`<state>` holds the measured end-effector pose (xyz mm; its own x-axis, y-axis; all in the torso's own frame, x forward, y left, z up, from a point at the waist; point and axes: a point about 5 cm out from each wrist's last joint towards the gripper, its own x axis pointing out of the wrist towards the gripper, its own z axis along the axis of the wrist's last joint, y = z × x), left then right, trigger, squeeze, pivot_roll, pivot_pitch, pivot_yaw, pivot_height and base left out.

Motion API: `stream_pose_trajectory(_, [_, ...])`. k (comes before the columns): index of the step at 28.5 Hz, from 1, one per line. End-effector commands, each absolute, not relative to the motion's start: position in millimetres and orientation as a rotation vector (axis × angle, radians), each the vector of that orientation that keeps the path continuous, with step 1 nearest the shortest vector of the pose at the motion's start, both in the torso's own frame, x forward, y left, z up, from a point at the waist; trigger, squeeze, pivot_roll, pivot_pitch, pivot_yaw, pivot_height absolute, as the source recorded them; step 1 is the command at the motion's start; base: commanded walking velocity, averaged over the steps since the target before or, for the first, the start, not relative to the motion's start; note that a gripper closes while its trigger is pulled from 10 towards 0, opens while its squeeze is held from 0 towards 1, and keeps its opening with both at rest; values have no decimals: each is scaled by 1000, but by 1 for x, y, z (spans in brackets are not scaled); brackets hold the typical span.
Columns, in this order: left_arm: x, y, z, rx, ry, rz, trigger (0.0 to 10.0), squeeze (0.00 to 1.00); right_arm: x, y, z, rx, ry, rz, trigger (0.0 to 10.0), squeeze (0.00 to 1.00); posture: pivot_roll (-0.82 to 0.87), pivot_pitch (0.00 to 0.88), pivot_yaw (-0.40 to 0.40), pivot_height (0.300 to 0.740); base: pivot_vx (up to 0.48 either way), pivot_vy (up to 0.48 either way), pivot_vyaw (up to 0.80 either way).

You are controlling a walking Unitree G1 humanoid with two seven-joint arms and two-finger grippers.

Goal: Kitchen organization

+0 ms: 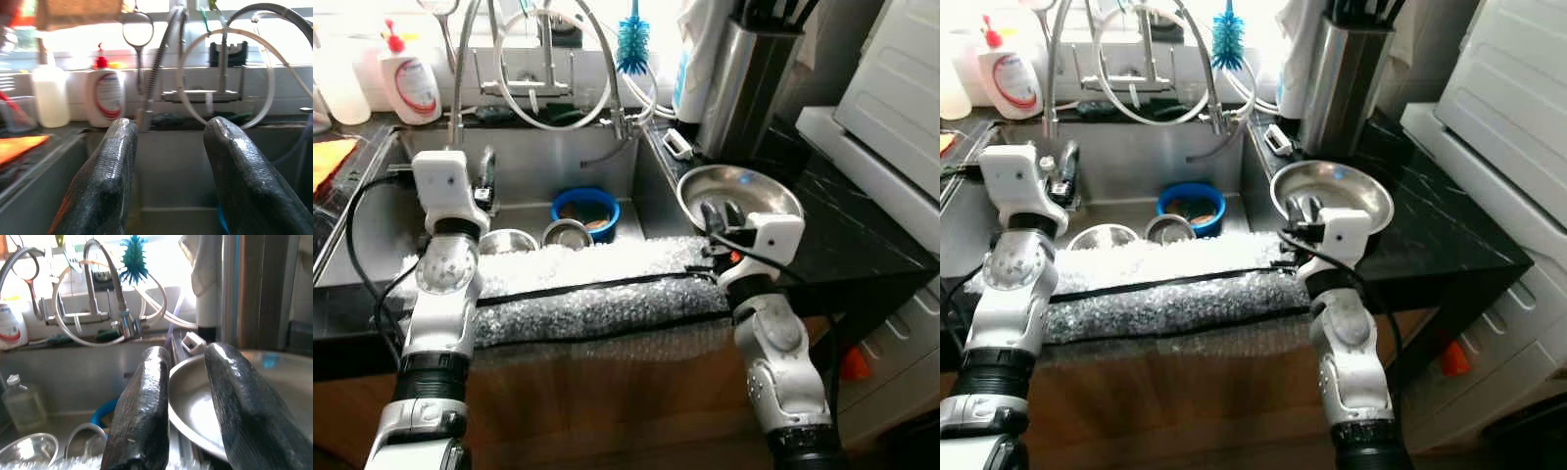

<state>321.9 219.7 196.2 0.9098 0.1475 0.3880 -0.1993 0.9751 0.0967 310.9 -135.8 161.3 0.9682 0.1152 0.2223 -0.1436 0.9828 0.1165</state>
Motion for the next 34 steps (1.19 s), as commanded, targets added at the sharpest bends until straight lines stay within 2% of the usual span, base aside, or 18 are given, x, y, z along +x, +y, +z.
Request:
stream_pose_trajectory(1, [314,219,204,156,-436,179,10000,0,313,-145,172,136,-247,95,10000,0,-9,0,-80,740,0,0,0])
stream_pose_trajectory(4, [311,219,202,158,-432,177,10000,0,313,-147,172,132,-246,88,10000,0,-10,0,-80,740,0,0,0])
stream_pose_trajectory(6, [296,220,197,215,-427,175,10000,0,312,-161,174,101,-251,37,10000,0,-7,0,-80,740,0,0,0])
stream_pose_trajectory(10, [291,222,198,218,-429,188,10000,0,311,-166,176,101,-255,16,10000,0,-11,0,-81,740,0,0,0])
stream_pose_trajectory(16, [272,226,190,224,-390,216,10000,0,307,-188,173,100,-224,-59,10000,0,-5,0,-87,740,0,0,0])
stream_pose_trajectory(17, [272,226,189,223,-389,217,10000,0,307,-189,172,113,-221,-62,10000,914,1,0,-90,740,0,0,0])
stream_pose_trajectory(18, [273,225,189,219,-387,219,10000,0,307,-191,171,135,-216,-74,10000,1000,1,0,-89,740,0,0,0])
stream_pose_trajectory(26, [277,214,189,209,-374,176,10000,0,312,-205,178,286,-202,-164,10000,1000,-9,0,-84,740,0,0,0])
stream_pose_trajectory(27, [278,212,190,210,-377,164,10000,0,315,-211,179,345,-195,-204,10000,1000,-7,0,-86,740,0,0,0])
stream_pose_trajectory(32, [281,210,194,213,-385,156,10000,0,323,-222,176,400,-132,-271,10000,1000,-7,0,-84,740,0,0,0])
stream_pose_trajectory(33, [281,209,195,215,-384,147,10000,0,327,-228,168,397,-68,-313,10000,0,-9,0,-83,740,0,0,0])
stream_pose_trajectory(34, [281,209,195,216,-383,144,10000,0,329,-231,166,418,-47,-328,10000,0,-5,0,-84,740,0,0,0])
